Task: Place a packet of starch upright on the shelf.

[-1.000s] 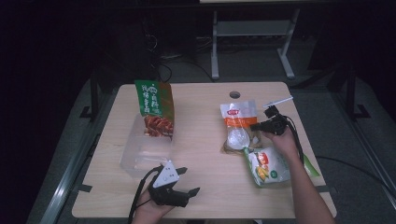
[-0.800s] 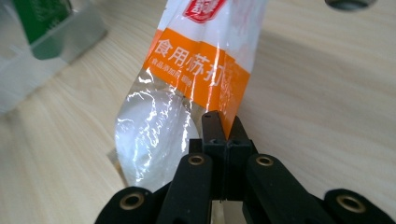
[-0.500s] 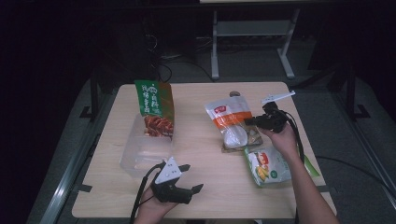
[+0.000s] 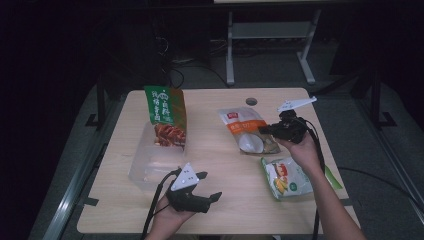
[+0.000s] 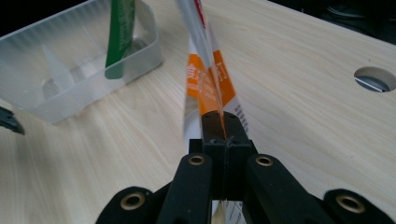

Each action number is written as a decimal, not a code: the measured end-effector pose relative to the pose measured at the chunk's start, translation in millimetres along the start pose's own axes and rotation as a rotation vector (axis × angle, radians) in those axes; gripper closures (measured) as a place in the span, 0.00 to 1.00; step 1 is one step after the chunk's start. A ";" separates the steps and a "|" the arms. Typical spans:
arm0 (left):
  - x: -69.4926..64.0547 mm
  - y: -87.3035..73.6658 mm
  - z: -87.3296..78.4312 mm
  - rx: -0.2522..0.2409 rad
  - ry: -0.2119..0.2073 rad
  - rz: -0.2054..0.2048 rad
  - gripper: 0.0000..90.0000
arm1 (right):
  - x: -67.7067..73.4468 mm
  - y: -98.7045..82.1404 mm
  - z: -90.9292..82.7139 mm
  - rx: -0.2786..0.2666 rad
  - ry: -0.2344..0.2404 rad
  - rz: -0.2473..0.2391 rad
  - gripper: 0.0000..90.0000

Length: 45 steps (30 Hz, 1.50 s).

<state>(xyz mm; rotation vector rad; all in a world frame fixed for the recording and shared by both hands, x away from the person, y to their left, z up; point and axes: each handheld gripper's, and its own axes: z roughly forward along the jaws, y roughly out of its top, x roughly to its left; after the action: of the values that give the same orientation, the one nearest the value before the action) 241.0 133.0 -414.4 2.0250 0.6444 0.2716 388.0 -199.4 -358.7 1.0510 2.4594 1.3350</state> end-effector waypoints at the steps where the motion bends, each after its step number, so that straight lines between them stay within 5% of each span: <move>1: 0.5 1.7 1.6 -0.003 -0.002 -0.003 0.25 | 1.4 0.8 -1.3 -0.001 -0.004 -0.004 1.00; 19: 4.1 18.7 37.8 -0.033 -0.025 -0.059 0.23 | 46.8 -0.1 -42.4 -0.044 0.089 -0.107 1.00; 31: 10.4 20.9 59.9 -0.048 -0.094 -0.128 0.24 | 71.8 -22.9 -41.4 -0.049 0.186 -0.145 1.00; 34: 14.2 20.1 63.7 -0.050 -0.133 -0.146 0.35 | 75.1 -29.2 -34.8 -0.037 0.209 -0.154 1.00; 38: 19.6 17.9 68.1 -0.047 -0.152 -0.178 0.65 | 72.1 -40.5 -27.0 -0.039 0.234 -0.139 1.00; 42: 16.7 18.7 69.7 -0.042 -0.124 -0.163 0.97 | 63.4 -53.3 -23.6 -0.042 0.233 -0.104 1.00; 45: 13.7 21.4 68.5 -0.048 -0.099 -0.156 0.99 | 61.0 -55.7 -24.4 -0.053 0.234 -0.096 1.00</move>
<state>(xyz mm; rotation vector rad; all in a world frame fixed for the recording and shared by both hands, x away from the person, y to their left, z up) 289.6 81.5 -432.3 1.9179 0.7222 0.0931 303.8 -196.6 -376.5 0.7946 2.5823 1.5619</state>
